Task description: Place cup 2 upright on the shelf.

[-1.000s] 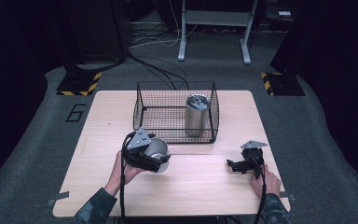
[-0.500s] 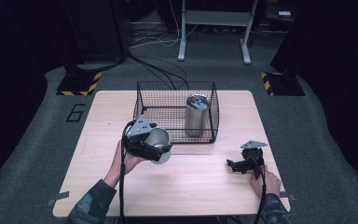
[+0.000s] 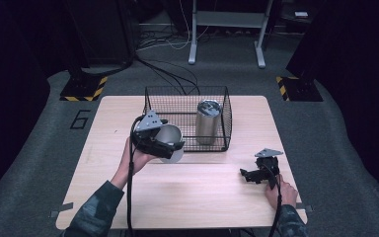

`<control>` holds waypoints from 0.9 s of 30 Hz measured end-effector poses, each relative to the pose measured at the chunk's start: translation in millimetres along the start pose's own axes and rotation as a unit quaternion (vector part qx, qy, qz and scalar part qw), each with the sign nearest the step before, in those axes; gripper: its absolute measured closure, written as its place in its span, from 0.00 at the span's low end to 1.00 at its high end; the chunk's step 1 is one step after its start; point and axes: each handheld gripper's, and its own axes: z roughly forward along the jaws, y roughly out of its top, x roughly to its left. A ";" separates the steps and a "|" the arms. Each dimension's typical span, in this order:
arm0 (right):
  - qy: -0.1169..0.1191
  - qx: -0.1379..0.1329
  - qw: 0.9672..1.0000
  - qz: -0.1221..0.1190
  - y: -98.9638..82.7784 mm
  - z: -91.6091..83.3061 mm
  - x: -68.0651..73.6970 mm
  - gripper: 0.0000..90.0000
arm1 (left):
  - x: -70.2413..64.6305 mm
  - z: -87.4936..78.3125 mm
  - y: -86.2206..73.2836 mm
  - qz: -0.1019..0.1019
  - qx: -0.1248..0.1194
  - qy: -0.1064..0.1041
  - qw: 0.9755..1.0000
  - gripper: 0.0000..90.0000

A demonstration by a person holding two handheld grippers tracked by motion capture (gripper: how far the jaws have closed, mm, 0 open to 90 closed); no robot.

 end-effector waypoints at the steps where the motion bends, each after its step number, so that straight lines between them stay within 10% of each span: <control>1: 0.000 0.000 1.000 0.000 0.0 0.0 0.1 0.00 | 3.1 1.3 4.4 0.001 0.002 0.002 1.000 0.07; 27: 0.000 0.000 1.000 0.000 0.0 0.0 0.0 0.00 | 42.3 30.4 22.8 -0.020 0.010 0.063 0.998 0.07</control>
